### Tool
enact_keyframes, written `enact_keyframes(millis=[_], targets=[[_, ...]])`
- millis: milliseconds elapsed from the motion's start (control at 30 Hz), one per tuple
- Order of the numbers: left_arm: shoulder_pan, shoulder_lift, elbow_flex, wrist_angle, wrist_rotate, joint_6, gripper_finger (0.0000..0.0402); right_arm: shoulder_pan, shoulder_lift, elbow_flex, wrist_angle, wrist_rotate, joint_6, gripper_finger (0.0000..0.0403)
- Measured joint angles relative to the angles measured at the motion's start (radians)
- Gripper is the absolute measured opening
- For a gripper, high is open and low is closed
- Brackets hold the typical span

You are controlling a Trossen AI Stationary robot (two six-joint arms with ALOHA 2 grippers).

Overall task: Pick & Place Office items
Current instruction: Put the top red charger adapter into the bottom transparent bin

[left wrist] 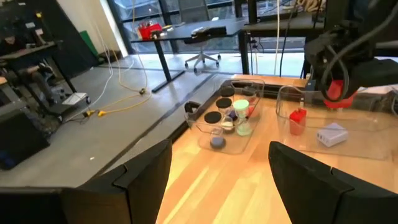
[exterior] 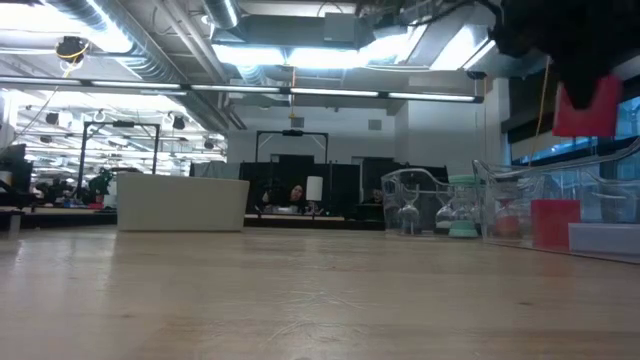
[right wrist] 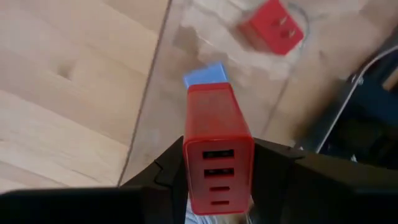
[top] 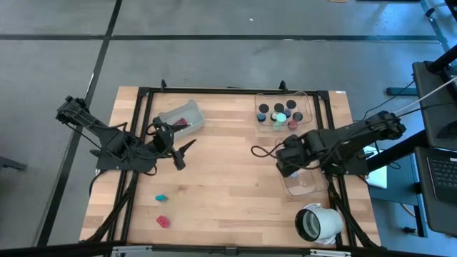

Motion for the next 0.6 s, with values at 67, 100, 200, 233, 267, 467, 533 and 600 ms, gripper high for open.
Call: enact_keyframes(millis=[67,100,200,233,267,467,533,600], targets=[[0.0,0.0,0.0,-0.016,0.0,-0.008,0.0264,-0.005,0.036,0.0,-0.008,-0.028,0.0,0.0119],[0.0,0.0,0.0,-0.021,0.0,-0.008,0.0264,-0.009,0.055,0.0,-0.015,-0.04,0.0,0.0119],[0.0,0.0,0.0,-0.038,0.001,-0.009,0.0264,-0.027,0.117,0.0,-0.064,-0.085,-0.005,0.0119],[0.0,0.0,0.0,-0.042,0.001,-0.009,0.0264,-0.034,0.137,0.0,-0.081,-0.099,-0.021,0.0119],[0.0,0.0,0.0,-0.046,0.001,-0.009,0.0264,-0.041,0.157,0.0,-0.097,-0.109,-0.034,0.0119],[0.0,0.0,0.0,-0.086,0.002,-0.022,0.0264,-0.104,0.268,0.0,-0.133,-0.137,-0.139,0.0119],[0.0,0.0,0.0,-0.11,0.003,-0.041,0.0264,-0.125,0.299,0.0,-0.133,-0.142,-0.187,0.0119],[0.0,0.0,0.0,-0.144,0.003,-0.064,0.0264,-0.142,0.326,0.0,-0.127,-0.142,-0.238,0.0119]])
